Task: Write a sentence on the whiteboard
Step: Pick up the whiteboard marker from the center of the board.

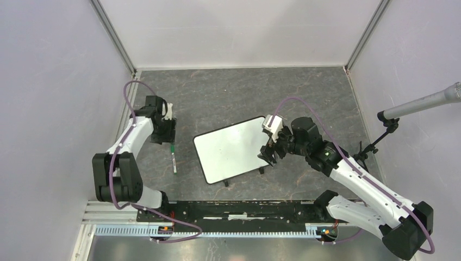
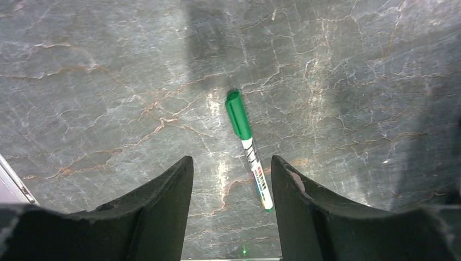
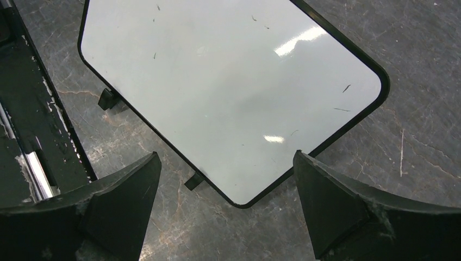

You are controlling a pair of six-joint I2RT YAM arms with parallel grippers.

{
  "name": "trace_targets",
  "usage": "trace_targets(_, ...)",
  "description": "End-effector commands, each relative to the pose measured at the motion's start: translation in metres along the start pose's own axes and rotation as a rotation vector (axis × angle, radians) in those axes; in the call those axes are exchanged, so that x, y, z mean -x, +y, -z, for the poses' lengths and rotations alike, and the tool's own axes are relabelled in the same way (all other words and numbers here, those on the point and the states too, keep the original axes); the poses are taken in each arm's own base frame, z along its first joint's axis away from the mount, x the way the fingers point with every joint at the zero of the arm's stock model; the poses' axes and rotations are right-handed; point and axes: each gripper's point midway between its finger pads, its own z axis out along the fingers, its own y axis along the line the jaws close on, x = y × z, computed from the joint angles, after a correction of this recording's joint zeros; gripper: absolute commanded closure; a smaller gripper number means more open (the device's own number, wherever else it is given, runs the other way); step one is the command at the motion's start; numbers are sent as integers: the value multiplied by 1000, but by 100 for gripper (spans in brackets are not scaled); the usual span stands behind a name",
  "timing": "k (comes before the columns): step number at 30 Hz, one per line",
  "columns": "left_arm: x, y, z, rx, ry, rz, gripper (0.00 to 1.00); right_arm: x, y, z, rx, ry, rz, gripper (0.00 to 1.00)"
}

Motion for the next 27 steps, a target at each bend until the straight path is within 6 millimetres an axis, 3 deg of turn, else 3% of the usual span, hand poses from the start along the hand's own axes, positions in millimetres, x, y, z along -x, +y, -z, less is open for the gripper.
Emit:
trace_targets(1, -3, -3, -11, 67, 84, 1, 40, 22, -6, 9, -19, -44, 36, 2)
trace_targets(5, -8, -12, -26, 31, 153, 29, 47, 22, -9, 9, -29, -37, 42, 2)
trace_targets(10, -10, -9, -42, 61, 196, 65, 52, 26, -13, 6, -45, -37, 25, 2)
trace_targets(23, -3, -14, -73, 37, 244, 177, 72, 77, 4, -4, 123, -98, -37, 2)
trace_targets(27, 7, -14, -73, 16, 215, 212, 86, 88, 7, -7, 154, -111, -46, 2)
